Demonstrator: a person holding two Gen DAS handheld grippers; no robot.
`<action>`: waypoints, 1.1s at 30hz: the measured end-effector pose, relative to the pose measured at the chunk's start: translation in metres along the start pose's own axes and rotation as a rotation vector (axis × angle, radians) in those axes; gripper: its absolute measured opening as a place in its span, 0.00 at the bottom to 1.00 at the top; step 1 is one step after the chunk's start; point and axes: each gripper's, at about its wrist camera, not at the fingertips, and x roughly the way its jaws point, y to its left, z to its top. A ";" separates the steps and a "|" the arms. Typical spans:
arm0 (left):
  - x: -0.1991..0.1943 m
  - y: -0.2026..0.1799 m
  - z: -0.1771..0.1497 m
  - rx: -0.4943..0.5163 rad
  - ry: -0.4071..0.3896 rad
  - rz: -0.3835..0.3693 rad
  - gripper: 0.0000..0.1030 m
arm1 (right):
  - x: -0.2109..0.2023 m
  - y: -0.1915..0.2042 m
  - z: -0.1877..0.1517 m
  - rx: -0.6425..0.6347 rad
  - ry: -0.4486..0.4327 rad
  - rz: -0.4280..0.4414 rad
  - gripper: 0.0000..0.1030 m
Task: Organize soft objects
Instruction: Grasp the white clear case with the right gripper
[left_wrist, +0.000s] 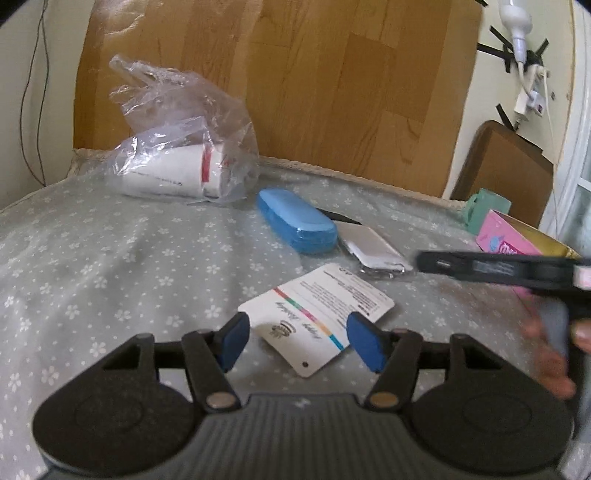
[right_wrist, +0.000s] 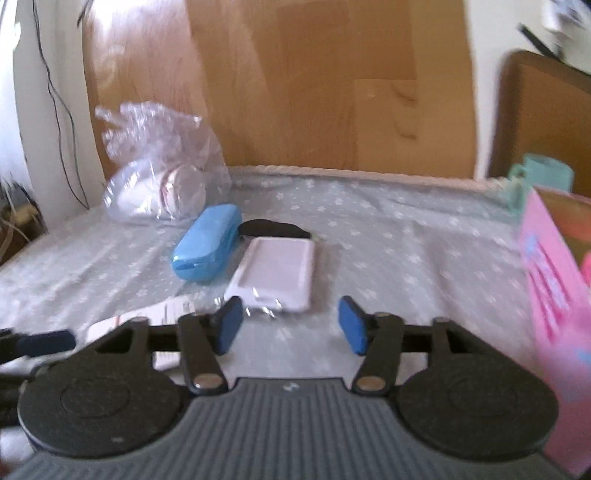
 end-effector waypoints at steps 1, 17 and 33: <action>0.002 0.002 0.001 -0.006 0.005 0.002 0.57 | 0.009 0.008 0.004 -0.017 0.011 -0.005 0.75; 0.010 0.004 0.002 -0.020 0.048 0.022 0.57 | 0.032 0.003 0.001 -0.032 0.123 -0.035 0.70; 0.000 0.009 0.003 -0.004 0.041 -0.102 0.60 | -0.171 0.000 -0.120 -0.120 0.030 0.073 0.89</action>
